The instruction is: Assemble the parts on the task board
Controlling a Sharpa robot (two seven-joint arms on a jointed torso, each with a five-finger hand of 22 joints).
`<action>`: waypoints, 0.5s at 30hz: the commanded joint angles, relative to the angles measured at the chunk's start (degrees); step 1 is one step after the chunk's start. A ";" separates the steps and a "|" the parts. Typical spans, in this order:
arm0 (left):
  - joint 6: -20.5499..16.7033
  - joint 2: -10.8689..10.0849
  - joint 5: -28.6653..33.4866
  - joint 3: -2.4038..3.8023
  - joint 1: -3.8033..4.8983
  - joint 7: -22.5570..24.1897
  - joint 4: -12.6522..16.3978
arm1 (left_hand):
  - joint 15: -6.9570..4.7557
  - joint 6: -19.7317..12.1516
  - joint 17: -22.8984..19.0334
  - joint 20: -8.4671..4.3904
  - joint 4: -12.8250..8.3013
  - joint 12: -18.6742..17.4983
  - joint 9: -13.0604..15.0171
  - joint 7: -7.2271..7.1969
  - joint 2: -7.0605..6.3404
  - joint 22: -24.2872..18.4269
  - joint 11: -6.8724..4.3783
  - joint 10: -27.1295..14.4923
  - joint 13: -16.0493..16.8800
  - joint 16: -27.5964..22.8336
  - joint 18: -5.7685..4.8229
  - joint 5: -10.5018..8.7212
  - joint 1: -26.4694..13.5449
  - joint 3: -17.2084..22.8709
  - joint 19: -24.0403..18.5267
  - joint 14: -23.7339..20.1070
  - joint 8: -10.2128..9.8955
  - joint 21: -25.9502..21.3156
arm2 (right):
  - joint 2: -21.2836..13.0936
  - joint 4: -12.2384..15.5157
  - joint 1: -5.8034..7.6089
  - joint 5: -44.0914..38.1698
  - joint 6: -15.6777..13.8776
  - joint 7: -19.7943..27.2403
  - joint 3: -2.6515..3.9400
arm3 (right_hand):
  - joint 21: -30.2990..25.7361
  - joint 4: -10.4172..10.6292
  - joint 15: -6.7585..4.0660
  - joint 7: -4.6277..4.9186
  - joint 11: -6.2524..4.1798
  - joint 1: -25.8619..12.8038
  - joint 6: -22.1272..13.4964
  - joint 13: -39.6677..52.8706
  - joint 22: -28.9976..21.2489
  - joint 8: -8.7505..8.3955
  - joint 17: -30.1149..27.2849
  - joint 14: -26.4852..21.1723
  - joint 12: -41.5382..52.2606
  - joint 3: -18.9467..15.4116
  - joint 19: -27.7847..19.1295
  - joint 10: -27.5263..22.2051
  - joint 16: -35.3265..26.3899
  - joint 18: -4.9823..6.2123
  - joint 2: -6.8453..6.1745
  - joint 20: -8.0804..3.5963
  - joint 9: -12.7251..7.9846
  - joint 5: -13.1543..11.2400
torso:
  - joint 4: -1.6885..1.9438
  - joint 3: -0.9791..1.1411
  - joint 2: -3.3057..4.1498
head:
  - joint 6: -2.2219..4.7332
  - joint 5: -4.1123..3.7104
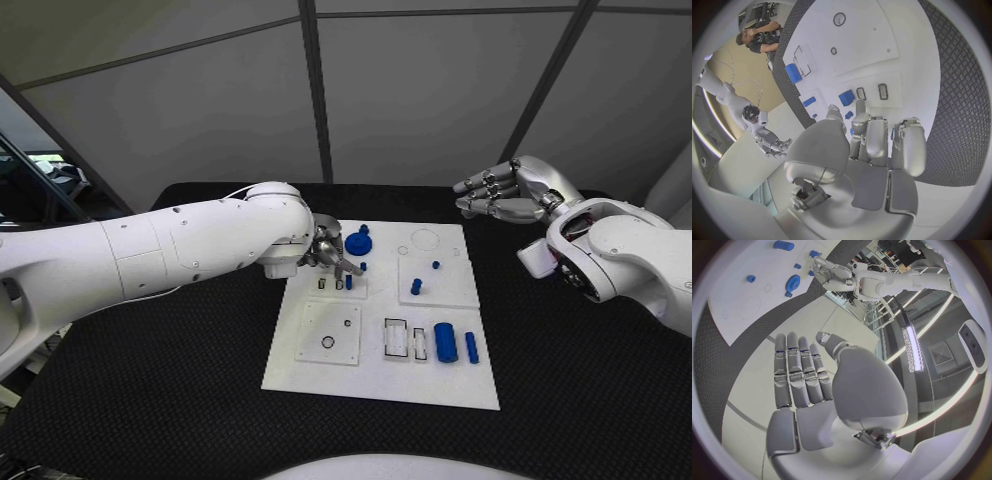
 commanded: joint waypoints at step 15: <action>1.81 1.13 1.36 -0.27 -0.11 -0.49 -0.48 | -0.59 -0.16 -0.02 -0.02 -0.64 0.56 0.84 -0.37 0.90 0.49 -0.10 0.53 0.42 -0.05 -1.10 0.13 0.71 0.39 0.59 0.95 0.65 0.48 | 0.63 -0.26 0.13 0.26 -1.02 -0.05 0.04 | -0.47 0.14 0.15 0.15 -0.02 -0.52 -0.47 -0.12 -0.20 0.26 -0.26 -0.33 0.13 -0.14 -0.09 -0.34 -0.25 0.01 0.07 0.35 0.08 0.59 | 0.02 0.00 0.01 | 0.08 -0.47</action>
